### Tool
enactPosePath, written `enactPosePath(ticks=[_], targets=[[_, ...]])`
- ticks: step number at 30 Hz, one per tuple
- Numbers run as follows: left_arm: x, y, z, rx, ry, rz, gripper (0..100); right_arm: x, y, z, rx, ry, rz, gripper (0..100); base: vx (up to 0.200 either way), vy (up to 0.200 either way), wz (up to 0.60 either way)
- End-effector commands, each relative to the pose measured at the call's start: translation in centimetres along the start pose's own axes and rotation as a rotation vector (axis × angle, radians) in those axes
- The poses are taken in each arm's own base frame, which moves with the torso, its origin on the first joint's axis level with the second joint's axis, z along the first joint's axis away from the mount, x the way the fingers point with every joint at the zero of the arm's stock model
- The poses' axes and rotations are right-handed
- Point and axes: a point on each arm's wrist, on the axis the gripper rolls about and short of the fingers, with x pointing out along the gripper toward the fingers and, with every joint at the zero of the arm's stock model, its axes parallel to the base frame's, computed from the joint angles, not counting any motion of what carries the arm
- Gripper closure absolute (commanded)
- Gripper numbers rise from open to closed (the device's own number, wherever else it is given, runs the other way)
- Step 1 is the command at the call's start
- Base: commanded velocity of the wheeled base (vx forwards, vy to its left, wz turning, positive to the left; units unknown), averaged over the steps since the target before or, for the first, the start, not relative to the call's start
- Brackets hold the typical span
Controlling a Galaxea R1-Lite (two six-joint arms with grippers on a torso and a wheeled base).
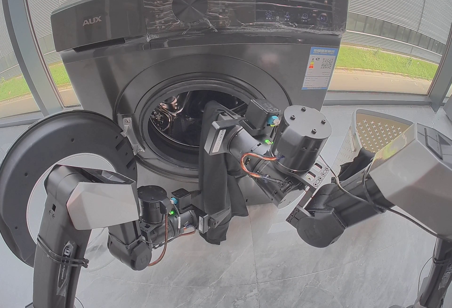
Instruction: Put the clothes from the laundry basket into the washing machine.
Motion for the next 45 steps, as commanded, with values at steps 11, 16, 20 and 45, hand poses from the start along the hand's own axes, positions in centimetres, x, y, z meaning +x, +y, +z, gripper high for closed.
enactPosePath(ticks=[11,16,20,45], targets=[[1.9,2.2,-0.6,-0.01,-0.049,0.131,100,-0.1,-0.5,0.2,0.004,-0.011,-0.021,100,0.0,0.0,0.0],[-1.1,1.4,2.6,-0.005,-0.07,0.125,100,0.1,-3.6,0.1,-0.019,-0.003,-0.091,100,0.0,0.0,0.0],[-4.9,0.2,6.0,0.007,-0.099,0.087,100,-0.2,-6.0,-0.2,-0.038,0.008,-0.141,100,0.0,0.0,0.0],[-13.8,-0.3,8.9,0.019,-0.106,-0.018,100,-5.5,-7.5,-5.7,-0.089,0.28,-0.153,100,0.0,0.0,0.0]])
